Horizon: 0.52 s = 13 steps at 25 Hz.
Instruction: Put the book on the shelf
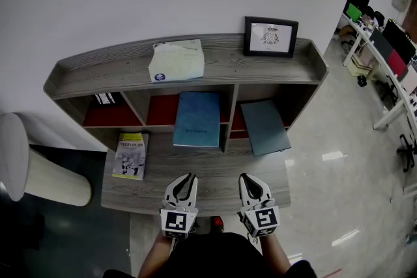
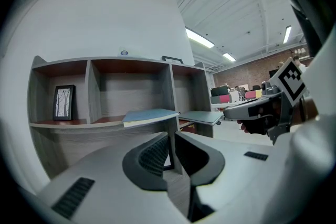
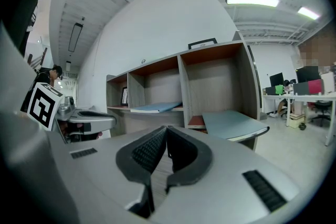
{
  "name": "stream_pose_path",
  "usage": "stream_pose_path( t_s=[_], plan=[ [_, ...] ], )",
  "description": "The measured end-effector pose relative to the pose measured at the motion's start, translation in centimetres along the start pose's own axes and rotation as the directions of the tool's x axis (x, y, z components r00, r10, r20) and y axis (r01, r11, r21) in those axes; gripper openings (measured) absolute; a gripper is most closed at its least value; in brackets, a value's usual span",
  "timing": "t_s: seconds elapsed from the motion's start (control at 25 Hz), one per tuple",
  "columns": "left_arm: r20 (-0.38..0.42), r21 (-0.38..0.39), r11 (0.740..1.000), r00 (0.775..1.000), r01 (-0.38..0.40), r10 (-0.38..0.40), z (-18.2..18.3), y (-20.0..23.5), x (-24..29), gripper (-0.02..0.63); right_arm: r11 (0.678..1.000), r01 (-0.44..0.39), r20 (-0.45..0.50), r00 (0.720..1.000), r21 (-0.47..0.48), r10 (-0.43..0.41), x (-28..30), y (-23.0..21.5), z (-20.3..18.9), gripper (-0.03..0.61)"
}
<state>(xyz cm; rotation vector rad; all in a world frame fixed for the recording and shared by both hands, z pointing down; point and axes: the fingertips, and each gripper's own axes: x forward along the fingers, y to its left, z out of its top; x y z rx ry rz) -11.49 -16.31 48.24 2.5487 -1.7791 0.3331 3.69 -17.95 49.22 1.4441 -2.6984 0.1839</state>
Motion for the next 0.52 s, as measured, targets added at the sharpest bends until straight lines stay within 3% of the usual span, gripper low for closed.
stream_pose_path(
  t_s=[0.52],
  plan=[
    [-0.014, 0.02, 1.0, 1.0, -0.011, 0.011, -0.1, 0.9, -0.6, 0.043, 1.0, -0.001, -0.01, 1.0, 0.011, 0.001, 0.3, 1.1, 0.1, 0.031]
  ],
)
